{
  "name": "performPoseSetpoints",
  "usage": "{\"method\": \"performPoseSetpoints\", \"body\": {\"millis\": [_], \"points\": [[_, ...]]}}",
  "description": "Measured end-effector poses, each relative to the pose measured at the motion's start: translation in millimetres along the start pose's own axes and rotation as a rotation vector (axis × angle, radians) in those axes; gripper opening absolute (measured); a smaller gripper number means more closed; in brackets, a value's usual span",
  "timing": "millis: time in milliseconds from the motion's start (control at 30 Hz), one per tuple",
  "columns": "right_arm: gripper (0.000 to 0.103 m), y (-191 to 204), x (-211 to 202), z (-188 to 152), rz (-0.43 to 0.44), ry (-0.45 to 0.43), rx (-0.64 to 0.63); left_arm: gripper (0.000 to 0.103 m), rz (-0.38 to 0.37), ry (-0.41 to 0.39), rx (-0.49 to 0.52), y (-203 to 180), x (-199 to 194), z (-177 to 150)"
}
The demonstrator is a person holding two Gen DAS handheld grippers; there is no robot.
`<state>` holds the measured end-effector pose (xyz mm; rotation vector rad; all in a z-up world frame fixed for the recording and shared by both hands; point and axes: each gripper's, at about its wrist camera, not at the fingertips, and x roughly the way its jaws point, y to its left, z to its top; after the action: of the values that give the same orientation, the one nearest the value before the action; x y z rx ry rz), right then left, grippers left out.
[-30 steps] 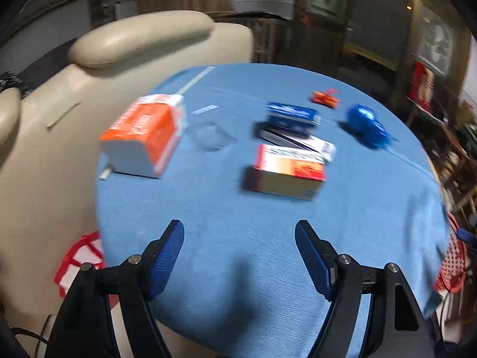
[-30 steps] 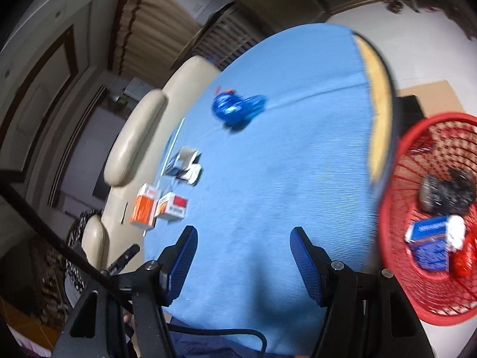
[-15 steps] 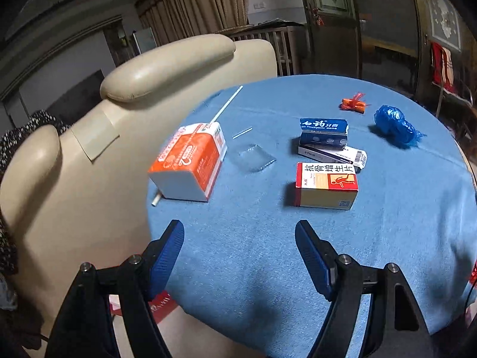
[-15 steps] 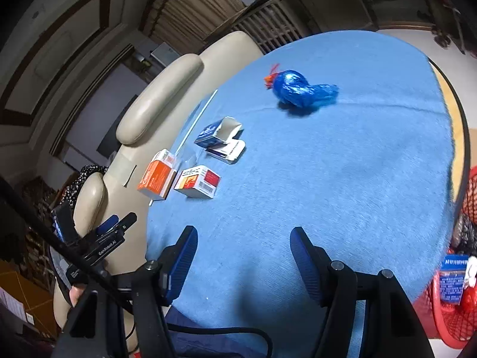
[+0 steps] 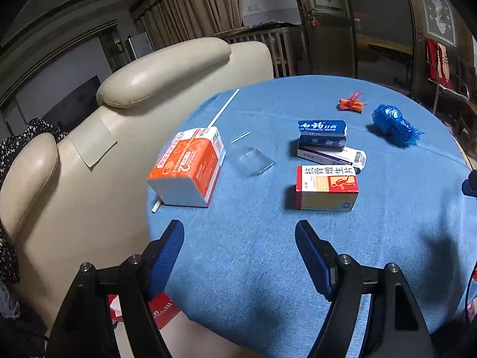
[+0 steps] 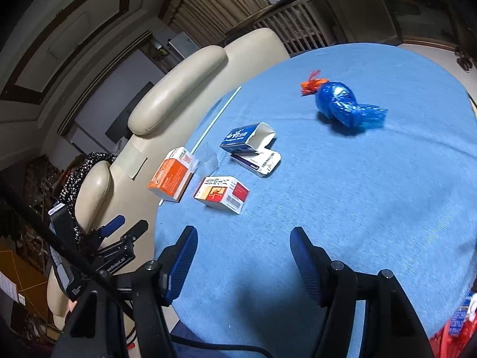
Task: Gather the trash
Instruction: 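Reach the left tool to the clear plastic tray and grasp it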
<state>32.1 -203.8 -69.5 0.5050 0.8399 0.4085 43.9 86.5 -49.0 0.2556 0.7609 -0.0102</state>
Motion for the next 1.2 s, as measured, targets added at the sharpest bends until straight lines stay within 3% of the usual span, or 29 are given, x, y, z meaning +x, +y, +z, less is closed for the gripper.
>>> {"method": "performPoseSetpoints", "body": {"millis": [433, 567, 700, 833, 933, 1033, 1200], "points": [[0.069, -13, 22, -12, 0.004, 0.031, 0.059, 0.077, -0.052, 0.073, -0.021, 8, 30, -5], [0.069, -24, 18, -19, 0.003, 0.03, 0.098, 0.077, -0.141, 0.048, 0.045, 2, 40, 14], [0.069, -36, 9, -24, -0.003, 0.016, 0.134, 0.078, -0.297, 0.014, 0.154, -13, 51, 39], [0.069, -45, -3, -27, -0.011, -0.006, 0.16, 0.078, -0.446, 0.072, 0.204, -30, 74, 70], [0.069, -49, -10, -28, -0.015, -0.016, 0.173, 0.078, -0.528, 0.145, 0.156, -36, 98, 90], [0.069, -51, -16, -30, -0.014, -0.027, 0.18, 0.078, -0.55, 0.213, 0.09, -39, 122, 99], [0.069, -53, -23, -32, -0.014, -0.038, 0.18, 0.078, -0.596, 0.251, 0.025, -44, 129, 86]]}}
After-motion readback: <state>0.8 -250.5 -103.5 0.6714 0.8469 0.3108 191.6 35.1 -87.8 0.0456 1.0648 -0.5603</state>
